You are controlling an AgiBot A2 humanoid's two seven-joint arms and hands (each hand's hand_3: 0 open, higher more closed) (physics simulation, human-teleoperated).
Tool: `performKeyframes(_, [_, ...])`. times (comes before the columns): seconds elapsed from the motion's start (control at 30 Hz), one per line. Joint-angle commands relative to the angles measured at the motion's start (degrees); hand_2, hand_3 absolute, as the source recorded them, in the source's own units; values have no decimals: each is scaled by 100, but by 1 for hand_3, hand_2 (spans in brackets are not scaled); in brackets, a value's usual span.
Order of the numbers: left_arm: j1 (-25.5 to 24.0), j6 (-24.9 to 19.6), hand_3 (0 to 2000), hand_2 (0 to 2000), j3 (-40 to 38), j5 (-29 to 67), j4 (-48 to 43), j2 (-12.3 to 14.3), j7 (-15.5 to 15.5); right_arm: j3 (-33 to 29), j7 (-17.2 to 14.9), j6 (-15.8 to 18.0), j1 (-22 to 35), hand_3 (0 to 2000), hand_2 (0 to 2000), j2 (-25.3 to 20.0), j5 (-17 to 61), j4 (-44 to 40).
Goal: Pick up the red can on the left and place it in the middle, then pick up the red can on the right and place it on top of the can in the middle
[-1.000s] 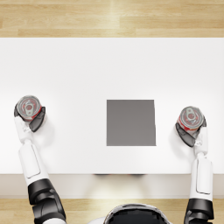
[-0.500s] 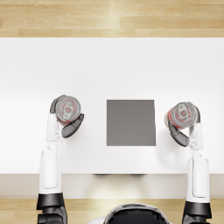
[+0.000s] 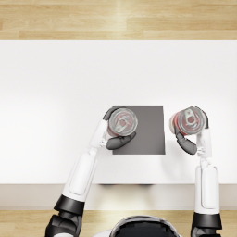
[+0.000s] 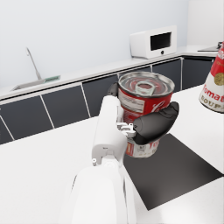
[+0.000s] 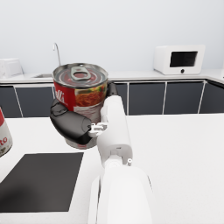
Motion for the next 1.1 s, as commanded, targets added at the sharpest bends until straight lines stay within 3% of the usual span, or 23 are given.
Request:
performKeyframes(0.03, [354,-5,1520,2000,446,0,536,238,-1,-24,-2,-10,74,1520,2000,-12,0,80])
performKeyframes(0.17, [491,-23,1520,2000,695,0,1133,407,-120,-28,-5,-18,113,1520,2000,-41,0,80])
performKeyframes(0.4, [884,-25,1520,2000,934,1,2794,795,-1533,223,-4,-37,378,1520,2000,-122,-1,274])
performKeyframes(0.43, [880,-51,1193,639,933,2,2863,810,-1658,270,-10,-61,422,1520,2000,-137,0,321])
performKeyframes(0.47, [868,-85,867,0,909,2,2923,819,-1751,314,-13,-81,478,1520,2000,-154,0,374])
performKeyframes(0.53, [845,-19,213,0,833,3,2935,841,-1840,428,-15,-149,564,1520,2000,-190,0,448])
performKeyframes(0.57, [772,101,0,0,782,2,2825,813,-1874,518,-17,-68,627,1520,2000,-215,0,450])
performKeyframes(0.67, [585,429,0,0,676,1,2448,744,-1927,814,-13,-91,844,1520,2000,-310,0,442])
performKeyframes(0.77, [134,570,0,0,512,0,1498,535,-1946,1101,-18,-16,1115,1520,2000,-444,-1,416])
performKeyframes(0.83, [-258,589,0,0,248,0,655,344,-1763,1281,-22,-93,1360,1520,2000,-576,0,319])
performKeyframes(0.9, [-606,500,0,0,-199,0,-134,210,-983,1423,-19,-53,1540,1520,2000,-676,0,150])
performKeyframes(0.97, [-832,454,0,0,-766,-1,-687,162,-485,1497,-15,34,1656,1520,2000,-744,0,46])
performKeyframes(1.1, [-1038,418,0,0,-1691,-4,-978,178,-97,1662,-298,55,1835,1520,2000,-861,0,-159])
